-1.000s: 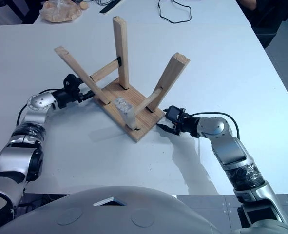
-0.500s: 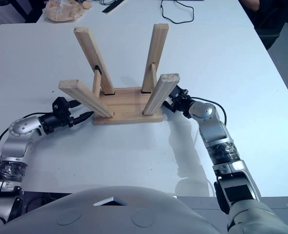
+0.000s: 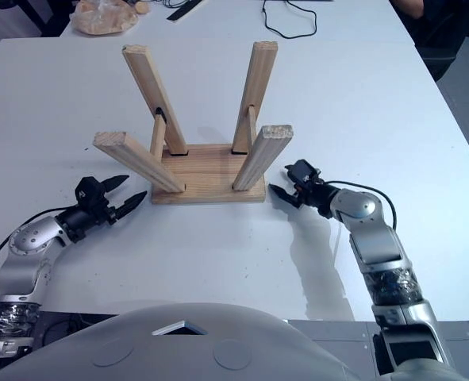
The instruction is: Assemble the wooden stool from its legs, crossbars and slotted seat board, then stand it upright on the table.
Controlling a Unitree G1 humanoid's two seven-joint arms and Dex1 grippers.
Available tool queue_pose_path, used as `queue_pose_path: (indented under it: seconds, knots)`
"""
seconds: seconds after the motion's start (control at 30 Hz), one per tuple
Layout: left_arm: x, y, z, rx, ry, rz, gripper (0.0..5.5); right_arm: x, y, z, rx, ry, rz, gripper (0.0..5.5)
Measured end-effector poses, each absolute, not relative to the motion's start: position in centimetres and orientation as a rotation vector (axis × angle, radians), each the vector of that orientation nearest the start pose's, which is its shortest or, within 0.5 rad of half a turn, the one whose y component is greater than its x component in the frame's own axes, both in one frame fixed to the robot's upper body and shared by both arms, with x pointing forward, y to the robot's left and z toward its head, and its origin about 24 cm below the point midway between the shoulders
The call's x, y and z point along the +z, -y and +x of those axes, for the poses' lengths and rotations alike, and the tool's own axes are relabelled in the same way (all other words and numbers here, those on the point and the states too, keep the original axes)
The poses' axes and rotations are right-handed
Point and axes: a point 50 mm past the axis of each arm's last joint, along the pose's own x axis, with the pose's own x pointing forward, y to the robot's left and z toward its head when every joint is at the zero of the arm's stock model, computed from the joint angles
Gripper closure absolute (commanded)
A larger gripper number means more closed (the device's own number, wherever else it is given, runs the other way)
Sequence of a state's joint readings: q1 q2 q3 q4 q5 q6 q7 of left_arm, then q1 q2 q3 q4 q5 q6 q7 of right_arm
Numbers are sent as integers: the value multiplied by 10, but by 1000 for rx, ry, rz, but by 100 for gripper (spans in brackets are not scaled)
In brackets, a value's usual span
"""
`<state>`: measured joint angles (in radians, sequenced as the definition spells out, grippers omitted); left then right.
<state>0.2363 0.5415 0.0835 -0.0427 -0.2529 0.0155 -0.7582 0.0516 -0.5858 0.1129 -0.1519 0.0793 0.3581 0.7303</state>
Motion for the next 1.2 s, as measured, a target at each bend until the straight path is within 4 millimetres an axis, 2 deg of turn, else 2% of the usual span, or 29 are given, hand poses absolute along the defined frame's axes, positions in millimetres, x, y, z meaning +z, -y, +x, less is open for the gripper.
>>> queue_pose_path:
  seconds: [0.17, 0.3, 0.47, 0.53, 0.6, 0.77, 0.83, 0.97, 1.2]
  knots:
    - [20, -229, 189, -683, -294, 273, 256, 36, 194, 213, 801, -491, -370, 228]
    - [20, -225, 193, -695, -288, 289, 256, 37, 193, 212, 790, -498, -378, 228]
    - [24, -219, 184, -759, -309, 238, 256, 41, 199, 210, 766, -513, -395, 228]
    - [30, -220, 184, -758, -300, 226, 256, 43, 199, 207, 771, -513, -401, 228]
    - [46, -221, 186, -759, -257, 225, 256, 49, 198, 202, 786, -511, -414, 228]
    - [78, -220, 174, -752, -181, 166, 256, 66, 202, 188, 854, -522, -409, 228]
    - [82, -219, 163, -754, -191, 147, 256, 77, 205, 186, 854, -509, -419, 228]
    - [75, -219, 147, -751, -278, 109, 256, 102, 208, 188, 840, -433, -459, 228]
    - [99, -222, 150, -709, -219, -59, 256, 118, 212, 180, 908, -419, -461, 228]
